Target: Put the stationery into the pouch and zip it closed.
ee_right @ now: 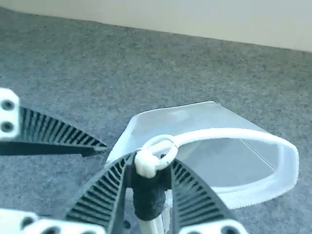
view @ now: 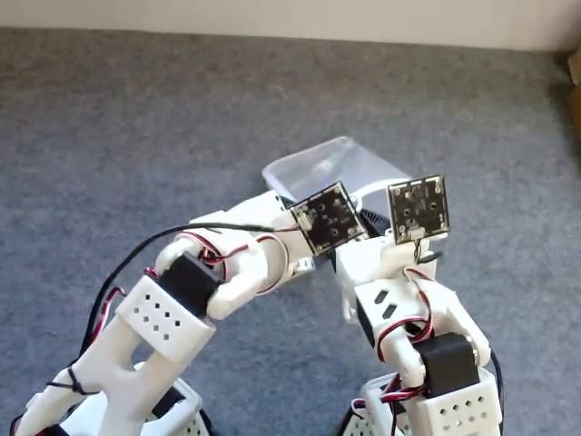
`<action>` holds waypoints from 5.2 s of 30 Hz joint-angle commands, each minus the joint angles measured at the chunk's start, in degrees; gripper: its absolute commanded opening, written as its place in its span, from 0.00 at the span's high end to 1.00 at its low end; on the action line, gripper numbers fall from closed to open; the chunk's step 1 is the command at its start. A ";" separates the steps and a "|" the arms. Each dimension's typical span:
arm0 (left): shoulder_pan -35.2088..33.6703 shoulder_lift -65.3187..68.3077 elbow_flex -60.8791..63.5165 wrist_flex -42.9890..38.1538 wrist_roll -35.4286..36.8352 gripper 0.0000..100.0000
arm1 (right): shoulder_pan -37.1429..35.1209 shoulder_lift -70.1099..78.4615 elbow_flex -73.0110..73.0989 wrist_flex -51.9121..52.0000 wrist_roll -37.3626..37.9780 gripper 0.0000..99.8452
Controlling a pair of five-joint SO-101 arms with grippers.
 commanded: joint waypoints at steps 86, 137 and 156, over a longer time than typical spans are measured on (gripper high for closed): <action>-4.35 -10.33 17.63 -24.62 11.34 0.99 | 21.85 -0.75 4.88 -17.54 -0.62 1.00; -6.90 -10.42 17.63 -24.88 11.52 0.99 | 46.81 -0.48 15.96 -34.68 -0.62 1.00; -7.78 -10.42 17.71 -24.88 11.52 0.99 | 47.78 -0.75 15.87 -34.51 -4.40 0.99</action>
